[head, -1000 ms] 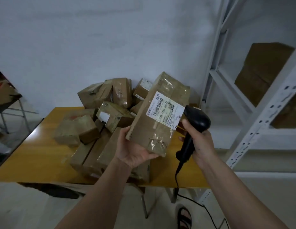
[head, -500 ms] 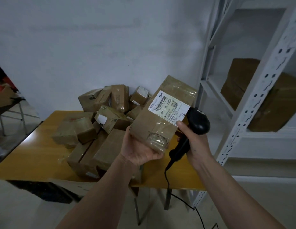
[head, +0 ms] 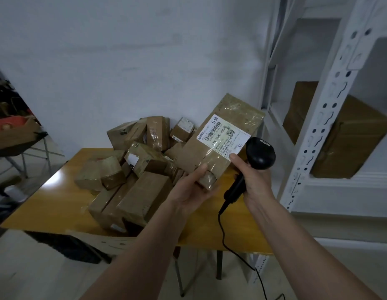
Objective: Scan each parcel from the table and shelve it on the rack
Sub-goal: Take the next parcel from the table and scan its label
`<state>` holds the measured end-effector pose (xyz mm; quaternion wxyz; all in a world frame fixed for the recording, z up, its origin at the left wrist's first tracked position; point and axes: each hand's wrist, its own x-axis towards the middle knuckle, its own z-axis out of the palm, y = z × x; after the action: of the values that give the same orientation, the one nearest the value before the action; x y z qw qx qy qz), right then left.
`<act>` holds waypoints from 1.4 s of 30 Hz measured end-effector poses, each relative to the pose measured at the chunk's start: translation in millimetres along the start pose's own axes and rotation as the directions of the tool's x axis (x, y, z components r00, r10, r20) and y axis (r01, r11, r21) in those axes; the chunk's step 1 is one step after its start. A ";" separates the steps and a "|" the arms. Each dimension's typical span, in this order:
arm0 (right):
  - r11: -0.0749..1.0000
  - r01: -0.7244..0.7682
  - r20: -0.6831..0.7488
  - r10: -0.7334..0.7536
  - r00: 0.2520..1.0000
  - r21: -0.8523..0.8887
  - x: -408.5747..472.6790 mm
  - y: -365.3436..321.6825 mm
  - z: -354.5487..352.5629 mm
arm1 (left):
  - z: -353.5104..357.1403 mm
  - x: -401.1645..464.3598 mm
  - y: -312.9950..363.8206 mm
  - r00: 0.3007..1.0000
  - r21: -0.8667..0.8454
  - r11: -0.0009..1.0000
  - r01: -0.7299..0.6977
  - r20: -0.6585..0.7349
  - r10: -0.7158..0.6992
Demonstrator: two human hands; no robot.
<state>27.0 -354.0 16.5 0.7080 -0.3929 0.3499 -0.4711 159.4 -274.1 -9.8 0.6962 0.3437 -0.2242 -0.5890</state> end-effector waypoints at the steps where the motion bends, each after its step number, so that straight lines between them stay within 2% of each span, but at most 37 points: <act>1: 1.000 0.003 0.013 -0.003 1.000 -0.031 0.4 -0.1 -1.0 | -3.0 3.0 1.4 0.999 0.002 1.000 -0.016 -0.041 0.016; 4: 0.974 0.015 0.025 -0.009 1.000 -0.228 5.4 2.0 -8.0 | -18.9 13.7 13.6 0.993 0.009 0.997 -0.082 -0.090 0.082; 7: 0.914 0.060 0.097 -0.023 0.995 -0.402 2.1 -2.6 -14.9 | -30.8 19.3 36.7 0.981 0.123 0.981 -0.149 -0.106 0.163; 10: 0.866 0.210 0.252 -0.102 0.962 -0.453 -15.6 -16.0 -15.4 | -42.7 22.3 61.0 0.969 0.163 0.962 -0.217 -0.080 0.232; 13: 0.819 0.355 0.379 -0.185 0.907 -0.451 -35.3 -26.6 -13.5 | -49.3 20.1 82.1 0.967 0.255 0.947 -0.197 -0.108 0.231; 15: 0.793 0.405 0.415 -0.214 0.884 -0.455 -43.8 -29.9 -12.1 | -50.9 18.3 90.8 0.969 0.314 0.932 -0.180 -0.108 0.223; 32: 0.814 0.291 0.398 -0.081 0.914 -0.503 -70.5 -32.5 -20.7 | -58.0 13.5 86.3 0.990 0.312 0.945 -0.102 -0.058 0.126; 42: 0.749 0.318 0.356 -0.118 0.927 -0.581 -71.6 -30.2 -18.4 | -58.7 16.8 89.8 0.992 0.328 0.943 -0.059 -0.082 0.091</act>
<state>-23.1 -298.2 44.0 0.5191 -0.7111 0.3277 -0.3427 264.7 -271.6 16.4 0.6620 0.4727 -0.2975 -0.4999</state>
